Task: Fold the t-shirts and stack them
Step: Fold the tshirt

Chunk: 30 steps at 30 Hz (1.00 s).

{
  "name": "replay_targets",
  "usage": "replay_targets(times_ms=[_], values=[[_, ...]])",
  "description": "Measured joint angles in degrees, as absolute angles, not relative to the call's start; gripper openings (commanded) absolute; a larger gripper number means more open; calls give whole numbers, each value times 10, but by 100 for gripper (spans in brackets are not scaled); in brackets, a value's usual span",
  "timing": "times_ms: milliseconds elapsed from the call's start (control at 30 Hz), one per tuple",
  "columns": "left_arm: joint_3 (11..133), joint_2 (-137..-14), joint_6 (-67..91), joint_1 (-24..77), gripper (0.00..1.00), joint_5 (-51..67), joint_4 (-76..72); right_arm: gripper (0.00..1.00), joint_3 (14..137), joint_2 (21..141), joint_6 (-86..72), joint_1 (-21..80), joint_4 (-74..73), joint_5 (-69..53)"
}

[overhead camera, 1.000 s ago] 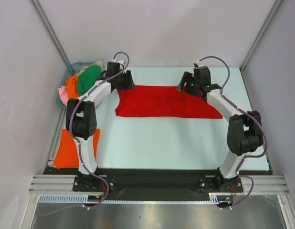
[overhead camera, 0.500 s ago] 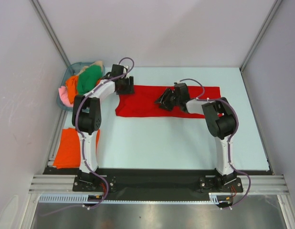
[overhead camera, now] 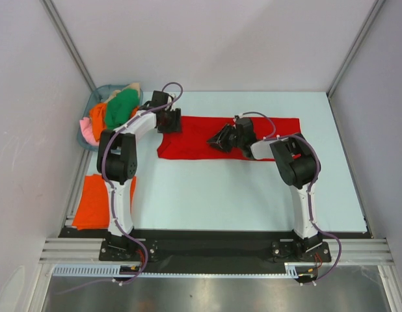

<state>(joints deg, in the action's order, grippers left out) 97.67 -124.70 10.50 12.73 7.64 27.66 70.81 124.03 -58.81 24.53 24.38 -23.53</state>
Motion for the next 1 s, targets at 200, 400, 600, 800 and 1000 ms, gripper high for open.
replay_targets(times_ms=[200,400,600,800,1000], values=[[974,-1246,105,122,63,81,276,34,708,1254,-608,247,263,-235],[974,-1246,105,111,62,98,277,12,710,1263,-619,241,276,-234],[975,-1246,106,100,55,123,278,9,727,1268,-612,227,272,-235],[975,-1246,111,99,50,144,278,8,763,1282,-595,216,265,-237],[975,-1246,111,99,54,143,278,18,787,1308,-588,209,255,-251]])
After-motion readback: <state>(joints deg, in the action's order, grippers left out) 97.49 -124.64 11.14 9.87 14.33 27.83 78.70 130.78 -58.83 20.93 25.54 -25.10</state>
